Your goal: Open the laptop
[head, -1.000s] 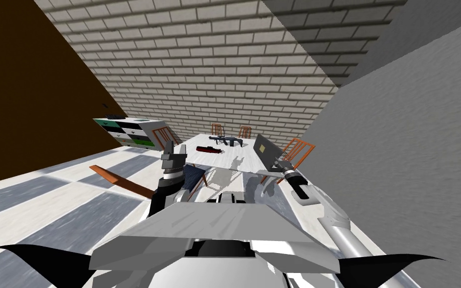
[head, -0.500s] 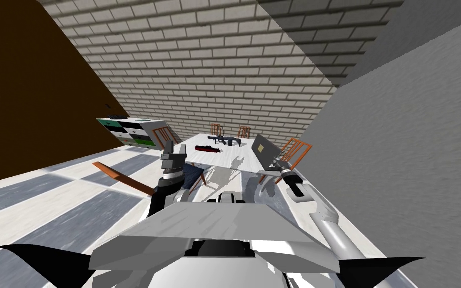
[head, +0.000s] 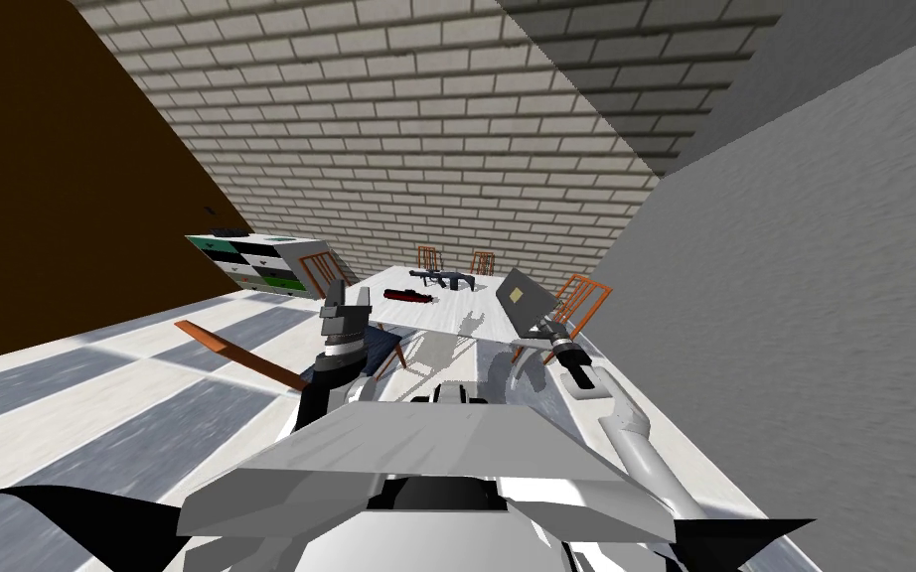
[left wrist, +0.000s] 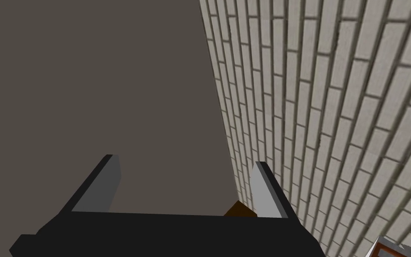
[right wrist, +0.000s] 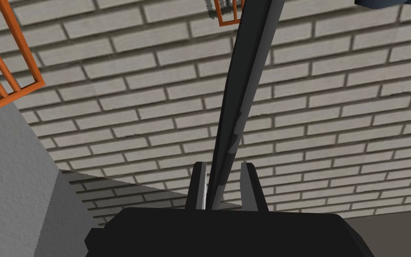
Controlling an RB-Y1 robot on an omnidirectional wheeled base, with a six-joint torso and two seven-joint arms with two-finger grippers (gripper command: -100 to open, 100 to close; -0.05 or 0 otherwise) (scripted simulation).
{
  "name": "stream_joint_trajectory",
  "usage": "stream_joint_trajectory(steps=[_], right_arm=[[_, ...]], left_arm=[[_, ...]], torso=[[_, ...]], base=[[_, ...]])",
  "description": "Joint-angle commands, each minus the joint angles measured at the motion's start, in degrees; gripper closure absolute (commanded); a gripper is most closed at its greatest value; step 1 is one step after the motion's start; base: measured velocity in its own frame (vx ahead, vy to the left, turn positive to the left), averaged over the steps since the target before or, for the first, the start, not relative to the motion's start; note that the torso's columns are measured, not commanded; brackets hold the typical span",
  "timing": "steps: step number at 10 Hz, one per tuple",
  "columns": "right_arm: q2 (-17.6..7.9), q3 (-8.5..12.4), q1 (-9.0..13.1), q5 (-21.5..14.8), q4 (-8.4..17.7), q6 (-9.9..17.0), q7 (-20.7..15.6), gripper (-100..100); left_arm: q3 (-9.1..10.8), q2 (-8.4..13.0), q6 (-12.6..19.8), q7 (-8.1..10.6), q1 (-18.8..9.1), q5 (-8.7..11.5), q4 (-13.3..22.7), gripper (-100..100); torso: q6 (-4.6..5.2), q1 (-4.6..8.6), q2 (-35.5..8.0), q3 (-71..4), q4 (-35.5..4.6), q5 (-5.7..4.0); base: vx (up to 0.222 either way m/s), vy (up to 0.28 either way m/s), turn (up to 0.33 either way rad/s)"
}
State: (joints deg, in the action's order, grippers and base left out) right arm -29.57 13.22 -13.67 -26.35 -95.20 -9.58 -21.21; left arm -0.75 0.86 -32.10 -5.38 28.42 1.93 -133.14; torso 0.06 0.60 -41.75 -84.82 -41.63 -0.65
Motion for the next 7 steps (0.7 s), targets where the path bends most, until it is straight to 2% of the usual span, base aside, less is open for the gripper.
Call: stream_joint_trajectory(steps=[1,3,4,6,7], right_arm=[[1.7,-0.9,0.5,1.1,3.0,-0.5,0.9,100],[3.9,-1.2,1.7,2.5,5.9,-1.9,1.8,100],[3.9,-1.2,1.7,2.5,5.9,-1.9,1.8,100],[6.1,-1.5,3.0,3.9,8.9,-3.4,2.7,100],[6.1,-1.5,3.0,3.9,8.9,-3.4,2.7,100]], left_arm=[[0.0,0.0,0.0,0.0,0.0,0.0,0.0,0],[0.0,0.0,0.0,0.0,0.0,0.0,0.0,0],[0.0,0.0,0.0,0.0,0.0,0.0,0.0,0],[0.0,0.0,0.0,0.0,0.0,0.0,0.0,0],[0.0,0.0,0.0,0.0,0.0,0.0,0.0,0]], torso=[[0.02,0.0,0.0,0.0,0.0,-0.01],[-0.09,-0.13,0.0,0.0,0.0,0.04],[-0.14,-0.17,0.0,0.0,0.0,0.04],[-0.12,-0.29,-0.1,0.0,0.0,0.09],[-0.15,-0.33,-0.1,0.1,-0.1,0.11]], base=[[-0.007,-0.045,-0.007],[-0.015,-0.053,-0.021],[-0.008,-0.048,0.007],[-0.02,-0.055,-0.014],[-0.01,-0.053,-0.013]])
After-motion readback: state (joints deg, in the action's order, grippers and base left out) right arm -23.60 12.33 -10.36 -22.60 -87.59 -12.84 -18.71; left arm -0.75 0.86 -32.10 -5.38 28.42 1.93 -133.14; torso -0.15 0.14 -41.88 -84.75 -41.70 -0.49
